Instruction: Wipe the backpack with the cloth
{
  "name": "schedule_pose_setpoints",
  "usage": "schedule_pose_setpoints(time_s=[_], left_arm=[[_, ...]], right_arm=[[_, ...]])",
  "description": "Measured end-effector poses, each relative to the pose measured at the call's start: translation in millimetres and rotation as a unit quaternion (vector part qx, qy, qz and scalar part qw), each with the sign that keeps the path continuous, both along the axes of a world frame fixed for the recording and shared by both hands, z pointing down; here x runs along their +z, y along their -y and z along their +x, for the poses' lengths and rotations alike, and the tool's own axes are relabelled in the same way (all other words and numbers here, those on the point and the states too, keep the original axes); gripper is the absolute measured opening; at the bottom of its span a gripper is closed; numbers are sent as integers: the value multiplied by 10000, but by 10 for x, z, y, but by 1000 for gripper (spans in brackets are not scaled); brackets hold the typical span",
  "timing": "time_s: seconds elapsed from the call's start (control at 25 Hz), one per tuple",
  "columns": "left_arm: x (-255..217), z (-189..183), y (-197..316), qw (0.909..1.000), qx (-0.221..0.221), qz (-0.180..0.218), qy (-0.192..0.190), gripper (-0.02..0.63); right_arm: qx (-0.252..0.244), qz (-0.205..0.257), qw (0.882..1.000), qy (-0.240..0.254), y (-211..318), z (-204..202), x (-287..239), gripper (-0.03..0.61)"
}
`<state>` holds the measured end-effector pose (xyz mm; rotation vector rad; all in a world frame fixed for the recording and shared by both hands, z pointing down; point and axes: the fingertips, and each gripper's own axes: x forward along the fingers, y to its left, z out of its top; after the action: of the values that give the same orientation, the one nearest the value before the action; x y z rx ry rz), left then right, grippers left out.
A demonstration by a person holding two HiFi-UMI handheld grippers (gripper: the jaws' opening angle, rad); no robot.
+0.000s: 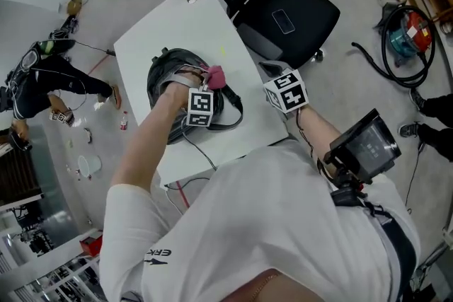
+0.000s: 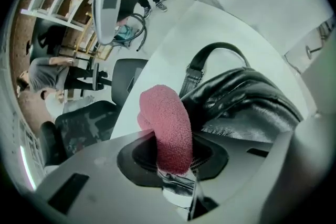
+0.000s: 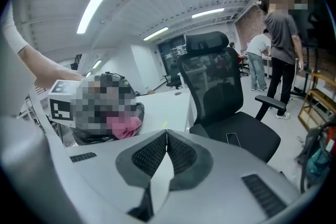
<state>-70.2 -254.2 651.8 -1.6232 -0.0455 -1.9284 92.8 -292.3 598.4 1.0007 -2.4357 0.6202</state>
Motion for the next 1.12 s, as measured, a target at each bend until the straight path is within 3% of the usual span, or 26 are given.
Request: schedule_pose_setpoints(time_s=[0.24,0.48,0.56,0.68,0.84,1.12], left_arm=[[-92,149,-248,9977,669,-51,-40,92],[-160,116,-297,9956,620,-50,-707,92],[-203,76,-257,9946,235,-47,-1014,92],[-225,-183,21,9881,-696,194,-1358,92],[-210,-757,477,9657,-2021,547,-1536,92],[-13,-1514,1044,9271,-3370,913,-1362,92]], right_arm=[[168,117,9998,-60,-161,-25,-137,5],[368,173,9991,-98,-234,-170,-140,5],[362,176,9991,-109,-270,-201,-158,5],[377,173,9990,-154,-264,-255,-165,5],[389,165,9989,-184,-187,-355,-183,5],[362,59,9989,-282,-20,-474,-117,5]])
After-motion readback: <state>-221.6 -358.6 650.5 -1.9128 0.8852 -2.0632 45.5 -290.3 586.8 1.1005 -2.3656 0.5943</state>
